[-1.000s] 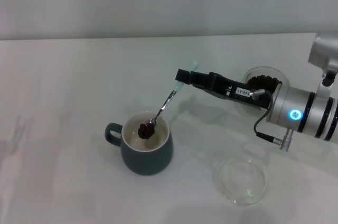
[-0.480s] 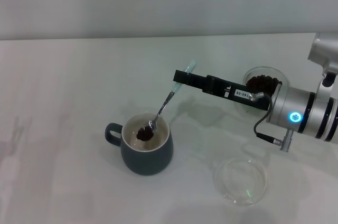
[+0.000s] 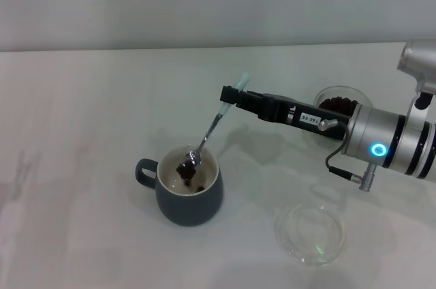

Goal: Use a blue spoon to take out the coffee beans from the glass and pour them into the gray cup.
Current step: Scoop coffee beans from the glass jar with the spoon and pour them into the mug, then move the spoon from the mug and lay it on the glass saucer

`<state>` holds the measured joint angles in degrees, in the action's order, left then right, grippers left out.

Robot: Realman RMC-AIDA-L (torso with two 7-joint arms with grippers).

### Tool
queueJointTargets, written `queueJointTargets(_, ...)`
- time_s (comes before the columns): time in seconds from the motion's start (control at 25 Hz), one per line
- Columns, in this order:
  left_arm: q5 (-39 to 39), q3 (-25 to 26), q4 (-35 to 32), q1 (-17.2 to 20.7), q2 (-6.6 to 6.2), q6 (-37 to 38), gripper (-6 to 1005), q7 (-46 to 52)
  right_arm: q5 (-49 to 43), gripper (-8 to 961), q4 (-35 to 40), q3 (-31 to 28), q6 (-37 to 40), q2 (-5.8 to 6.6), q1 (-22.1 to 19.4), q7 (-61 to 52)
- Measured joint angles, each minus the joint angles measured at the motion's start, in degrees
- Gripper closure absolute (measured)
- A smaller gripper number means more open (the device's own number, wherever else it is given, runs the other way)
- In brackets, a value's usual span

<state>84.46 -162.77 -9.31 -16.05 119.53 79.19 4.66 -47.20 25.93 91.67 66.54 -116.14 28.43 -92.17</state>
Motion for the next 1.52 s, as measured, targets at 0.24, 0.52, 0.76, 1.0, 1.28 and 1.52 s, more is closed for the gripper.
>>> queueJointTargets(0.24, 0.0, 0.0, 0.0, -0.1, 0.0, 0.0, 126, 0.0, 0.0, 811, 1.1, 0.0, -0.2, -0.04, -0.1, 9.2)
queueJointTargets(0.52, 0.1, 0.2, 0.0, -0.2, -0.08, 0.0, 126, 0.0, 0.0, 811, 2.9, 2.1, 0.5, 0.14, -0.2, 18.1)
queueJointTargets(0.76, 0.3, 0.4, 0.0, -0.3, -0.09, 0.2, 126, 0.0, 2.0, 811, 2.5, -1.2, 7.6, 0.99, -1.3, 18.5)
queueJointTargets(1.0, 0.4, 0.4, 0.1, -0.3, -0.09, 0.4, 126, 0.0, 1.7, 813, 0.2, -8.2, 18.6, 3.89, -4.2, 17.1)
queueJointTargets(1.28, 0.6, 0.4, 0.2, -0.5, -0.09, 0.1, 126, 0.0, -3.0, 812, -8.5, -8.6, 20.6, 10.32, -3.6, 12.7)
queueJointTargets(1.52, 0.6, 0.5, 0.4, -0.5, -0.15, 0.1, 127, 0.0, -7.8, 812, -10.6, -8.7, 20.9, 13.15, -4.1, 10.9)
